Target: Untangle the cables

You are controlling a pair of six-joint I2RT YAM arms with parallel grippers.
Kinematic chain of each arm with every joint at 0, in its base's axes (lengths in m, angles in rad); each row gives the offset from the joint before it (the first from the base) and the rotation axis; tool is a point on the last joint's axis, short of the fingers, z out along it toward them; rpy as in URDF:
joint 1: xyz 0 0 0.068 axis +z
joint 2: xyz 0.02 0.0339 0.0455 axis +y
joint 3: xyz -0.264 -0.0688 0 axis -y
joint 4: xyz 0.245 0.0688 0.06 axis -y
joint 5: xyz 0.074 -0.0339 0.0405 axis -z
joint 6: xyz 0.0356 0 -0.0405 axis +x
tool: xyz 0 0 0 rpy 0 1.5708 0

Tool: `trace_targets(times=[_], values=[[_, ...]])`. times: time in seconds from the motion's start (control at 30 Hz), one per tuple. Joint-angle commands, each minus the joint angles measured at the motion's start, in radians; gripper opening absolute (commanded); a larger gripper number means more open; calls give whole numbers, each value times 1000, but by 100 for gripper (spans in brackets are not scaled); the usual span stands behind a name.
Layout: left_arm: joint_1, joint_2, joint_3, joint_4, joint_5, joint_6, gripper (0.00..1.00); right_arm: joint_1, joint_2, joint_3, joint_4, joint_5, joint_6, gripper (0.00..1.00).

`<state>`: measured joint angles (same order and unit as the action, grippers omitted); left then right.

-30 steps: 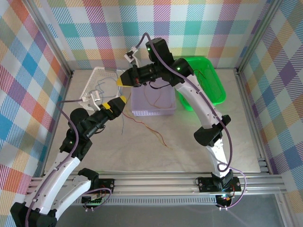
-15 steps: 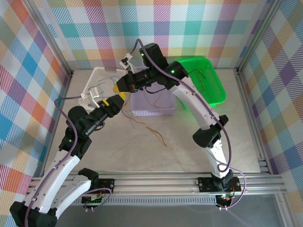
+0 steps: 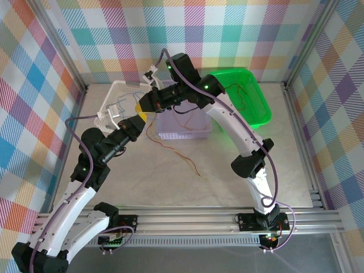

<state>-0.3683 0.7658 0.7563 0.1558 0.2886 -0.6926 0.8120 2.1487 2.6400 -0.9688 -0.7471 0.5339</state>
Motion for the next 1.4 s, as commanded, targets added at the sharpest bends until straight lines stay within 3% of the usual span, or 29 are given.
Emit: trace_targets(times=[0.0,0.07,0.27,0.43,0.8,1.17,1.37], values=[[-8,-14,21,6,-20,11,8,10,-2,-3,-30,0,-29,0],[-8,-18,23,-5,-31,10,0,12,0,-4,-30,0,-29,0],[-8,-25,26,-42,-51,18,0,7,-8,-4,-37,13,-39,2],[-8,-26,51,-128,-101,46,0,-20,-56,-49,-22,77,-43,33],[37,51,181,-312,-239,132,0,-131,-445,-611,345,198,-4,64],[221,353,355,-369,-321,141,0,-151,-732,-1021,517,252,-60,69],[272,524,462,-336,-356,171,0,-147,-857,-1178,545,244,-65,69]])
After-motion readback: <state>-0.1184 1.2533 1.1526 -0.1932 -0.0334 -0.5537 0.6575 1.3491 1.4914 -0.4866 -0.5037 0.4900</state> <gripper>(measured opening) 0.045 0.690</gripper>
